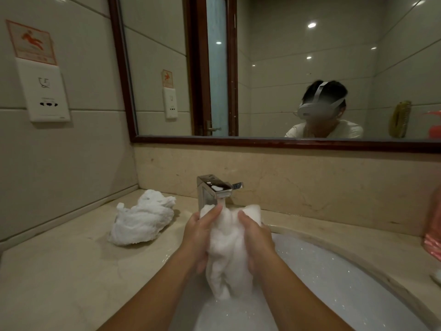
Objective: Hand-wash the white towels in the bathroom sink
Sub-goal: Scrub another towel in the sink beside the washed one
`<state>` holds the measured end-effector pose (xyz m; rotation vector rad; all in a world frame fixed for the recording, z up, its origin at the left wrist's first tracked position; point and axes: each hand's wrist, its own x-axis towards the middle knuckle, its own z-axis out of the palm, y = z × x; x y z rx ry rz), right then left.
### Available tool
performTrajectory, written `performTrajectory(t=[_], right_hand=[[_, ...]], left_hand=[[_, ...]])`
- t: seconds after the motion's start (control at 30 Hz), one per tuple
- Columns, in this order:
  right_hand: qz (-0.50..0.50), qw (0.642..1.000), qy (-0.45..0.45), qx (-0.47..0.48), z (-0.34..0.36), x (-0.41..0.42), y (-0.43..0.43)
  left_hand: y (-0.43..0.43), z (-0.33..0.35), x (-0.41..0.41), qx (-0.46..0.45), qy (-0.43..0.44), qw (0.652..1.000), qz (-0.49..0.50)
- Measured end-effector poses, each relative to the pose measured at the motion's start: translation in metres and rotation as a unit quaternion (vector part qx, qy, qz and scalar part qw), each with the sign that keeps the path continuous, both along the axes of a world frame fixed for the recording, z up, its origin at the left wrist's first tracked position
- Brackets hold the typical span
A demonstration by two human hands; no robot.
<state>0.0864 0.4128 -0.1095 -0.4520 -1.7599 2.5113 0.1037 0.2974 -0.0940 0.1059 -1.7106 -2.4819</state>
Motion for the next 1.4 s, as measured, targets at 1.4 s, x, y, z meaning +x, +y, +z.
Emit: performTrajectory(t=[1.4], right_hand=[[0.02, 0.997, 0.076, -0.01, 0.011, 0.003, -0.001]], left_hand=[[-0.01, 0.0, -0.007, -0.053, 0.092, 0.989, 0.105]])
